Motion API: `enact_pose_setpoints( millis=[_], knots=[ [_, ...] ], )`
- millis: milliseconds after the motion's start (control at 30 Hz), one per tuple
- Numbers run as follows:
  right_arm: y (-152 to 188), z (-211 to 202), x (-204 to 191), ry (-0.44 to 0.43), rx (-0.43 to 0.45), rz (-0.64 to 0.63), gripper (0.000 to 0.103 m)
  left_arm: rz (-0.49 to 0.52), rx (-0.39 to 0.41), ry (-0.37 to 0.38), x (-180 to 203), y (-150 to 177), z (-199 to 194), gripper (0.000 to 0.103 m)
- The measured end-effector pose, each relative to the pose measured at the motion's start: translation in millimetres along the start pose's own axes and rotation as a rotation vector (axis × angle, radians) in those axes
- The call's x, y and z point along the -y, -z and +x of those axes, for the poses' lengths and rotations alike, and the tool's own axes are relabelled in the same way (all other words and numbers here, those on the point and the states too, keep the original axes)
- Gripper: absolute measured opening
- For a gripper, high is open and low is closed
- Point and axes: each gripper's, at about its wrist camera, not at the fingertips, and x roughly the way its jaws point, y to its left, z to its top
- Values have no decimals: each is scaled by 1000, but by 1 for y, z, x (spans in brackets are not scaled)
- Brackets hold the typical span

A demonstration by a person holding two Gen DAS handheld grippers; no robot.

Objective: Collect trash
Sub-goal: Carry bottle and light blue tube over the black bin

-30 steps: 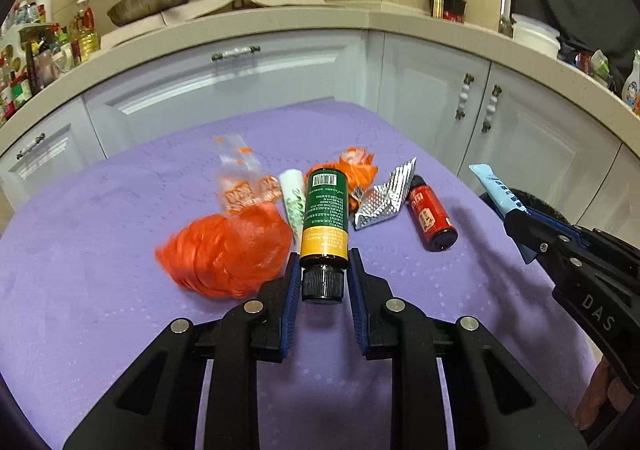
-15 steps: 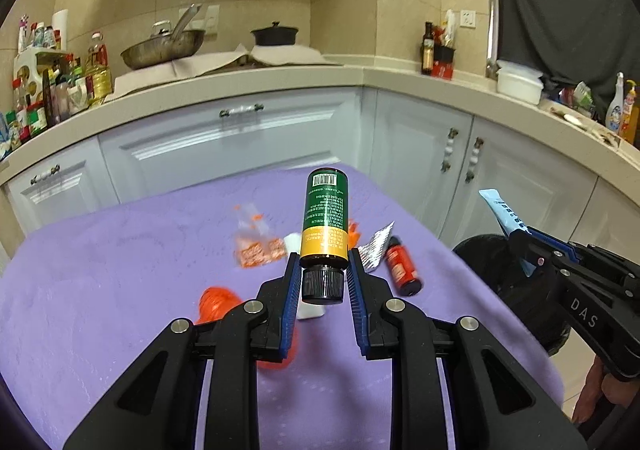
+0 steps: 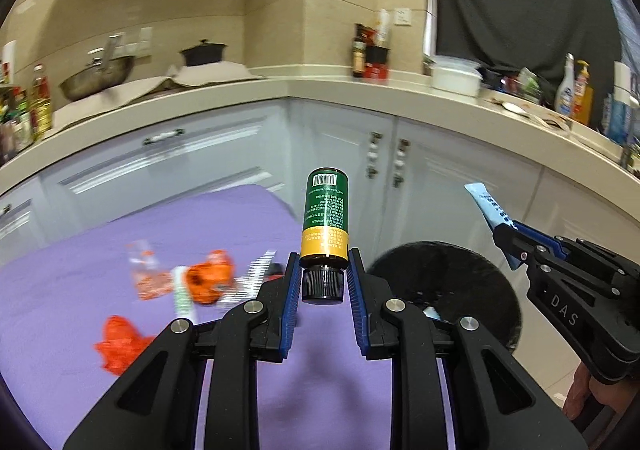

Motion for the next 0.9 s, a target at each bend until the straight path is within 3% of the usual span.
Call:
enact_pose_setpoints(
  millis=[400,800,900],
  knots=[
    [16,11,66,102,-22,77,12,101,-69,82,77,7,51,24],
    [31,35,105,136,-63,125,12,139,-144,90,113,12,86,24],
    [31,40,109,130,-67,133,18,139,-174,91,119,13,95,24]
  ],
)
